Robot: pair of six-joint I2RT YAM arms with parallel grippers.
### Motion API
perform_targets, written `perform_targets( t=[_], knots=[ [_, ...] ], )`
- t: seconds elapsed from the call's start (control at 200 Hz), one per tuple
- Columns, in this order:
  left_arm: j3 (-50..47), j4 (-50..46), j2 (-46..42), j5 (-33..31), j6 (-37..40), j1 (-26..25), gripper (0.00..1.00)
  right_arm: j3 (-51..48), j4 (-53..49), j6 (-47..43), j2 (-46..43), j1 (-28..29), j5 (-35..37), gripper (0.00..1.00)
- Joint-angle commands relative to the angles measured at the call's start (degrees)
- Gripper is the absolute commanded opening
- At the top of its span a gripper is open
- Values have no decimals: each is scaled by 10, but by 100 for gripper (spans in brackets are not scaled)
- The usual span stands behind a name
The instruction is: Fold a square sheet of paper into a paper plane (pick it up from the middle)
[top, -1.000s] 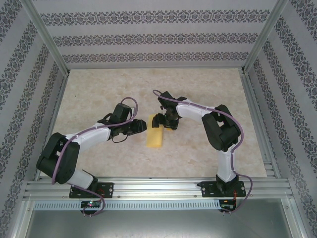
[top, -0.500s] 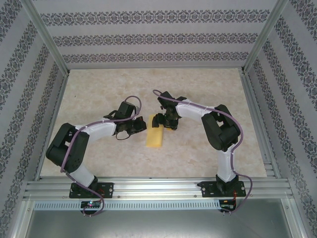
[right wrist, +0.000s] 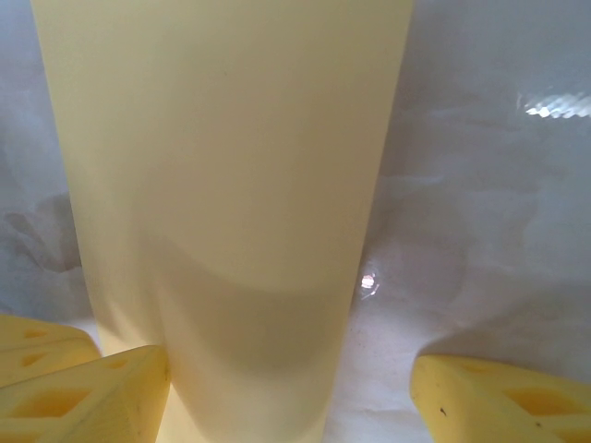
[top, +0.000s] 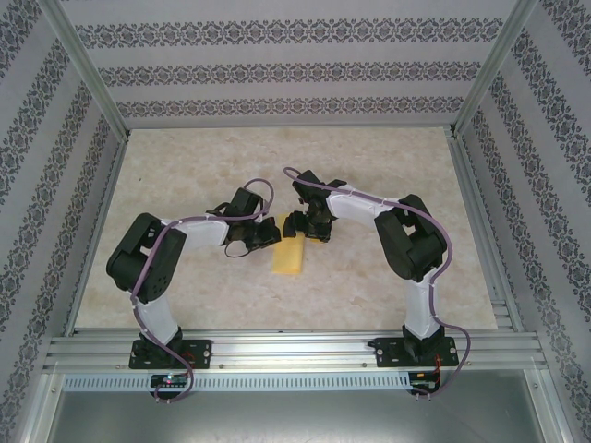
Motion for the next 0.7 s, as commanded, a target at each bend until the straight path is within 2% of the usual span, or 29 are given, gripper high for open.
perform_targets(
  t=[0.0,0.445,0.694],
  knots=[
    [17,24,13,11,-5,-7,0,-29,2,0,65,2,61,74],
    [4,-2,40,-24,2,-15,0,-23,8,6,49,4,56,74],
    [-5,4,48,-26,6,-20,0,-36,59,33,-74,-8,72,77]
  ],
)
